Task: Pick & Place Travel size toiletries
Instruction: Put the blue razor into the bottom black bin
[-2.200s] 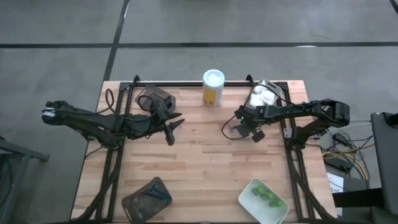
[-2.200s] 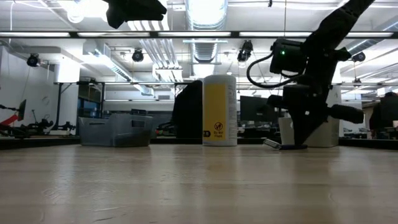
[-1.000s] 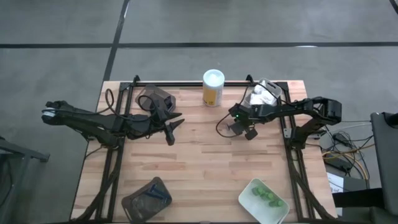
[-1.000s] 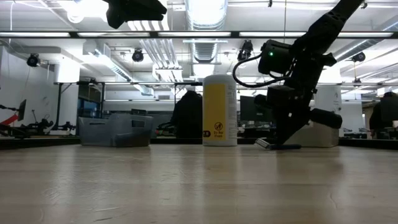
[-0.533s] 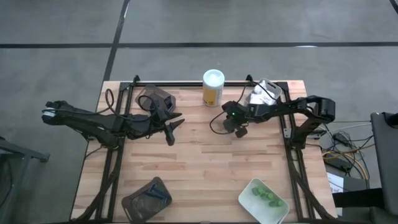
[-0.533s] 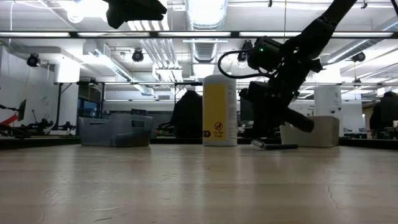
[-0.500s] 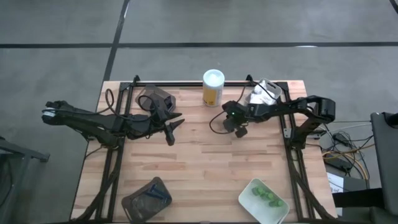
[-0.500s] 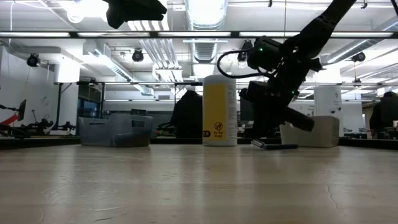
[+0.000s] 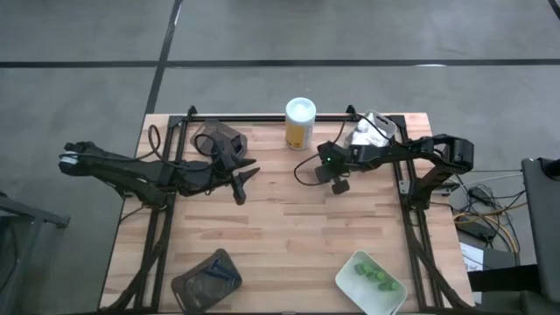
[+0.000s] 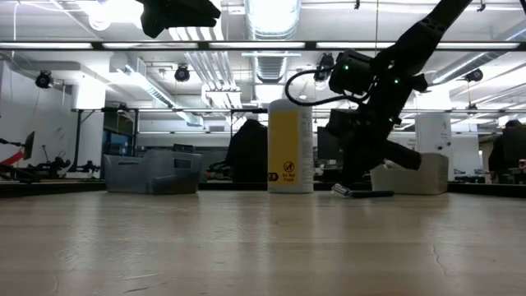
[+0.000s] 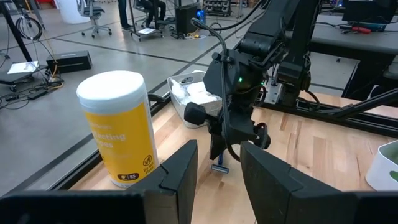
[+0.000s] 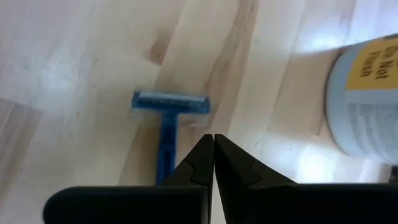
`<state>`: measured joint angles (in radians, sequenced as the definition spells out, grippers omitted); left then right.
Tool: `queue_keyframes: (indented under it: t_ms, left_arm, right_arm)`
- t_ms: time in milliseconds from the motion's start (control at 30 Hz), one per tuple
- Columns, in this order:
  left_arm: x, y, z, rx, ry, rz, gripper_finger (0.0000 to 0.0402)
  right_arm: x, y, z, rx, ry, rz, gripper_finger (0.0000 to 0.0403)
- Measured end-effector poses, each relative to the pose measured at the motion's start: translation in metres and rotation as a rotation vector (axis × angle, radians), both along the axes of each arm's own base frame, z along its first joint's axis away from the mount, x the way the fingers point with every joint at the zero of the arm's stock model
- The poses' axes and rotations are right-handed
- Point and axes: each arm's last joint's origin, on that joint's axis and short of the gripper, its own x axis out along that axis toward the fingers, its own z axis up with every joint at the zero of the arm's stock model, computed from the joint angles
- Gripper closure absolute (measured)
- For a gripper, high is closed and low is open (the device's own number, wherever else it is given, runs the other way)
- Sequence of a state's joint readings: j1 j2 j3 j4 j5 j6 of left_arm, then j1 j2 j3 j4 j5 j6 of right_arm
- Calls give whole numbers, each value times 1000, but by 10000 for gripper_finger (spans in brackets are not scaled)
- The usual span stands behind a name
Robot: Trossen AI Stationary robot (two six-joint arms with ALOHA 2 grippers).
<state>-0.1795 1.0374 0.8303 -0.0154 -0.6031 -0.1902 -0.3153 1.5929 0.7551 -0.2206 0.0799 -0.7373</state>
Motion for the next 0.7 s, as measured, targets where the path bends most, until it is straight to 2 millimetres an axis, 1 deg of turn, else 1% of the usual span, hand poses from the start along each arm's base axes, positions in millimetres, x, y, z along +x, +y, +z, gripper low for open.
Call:
queue_keyframes:
  t_ms: [233,467,600,700]
  left_arm:
    - [0,0,0,-2,0,-3,274]
    - [0,0,0,-2,0,-3,274]
    - [0,0,0,-2,0,-4,274]
    - [0,0,0,-3,1,-5,274]
  right_arm:
    - [-2,2,-3,6,19,29,394]
    - [0,10,-4,77,-10,101,394]
    - [5,12,-14,81,-4,115,394]
    - [13,13,-20,79,-12,124,394]
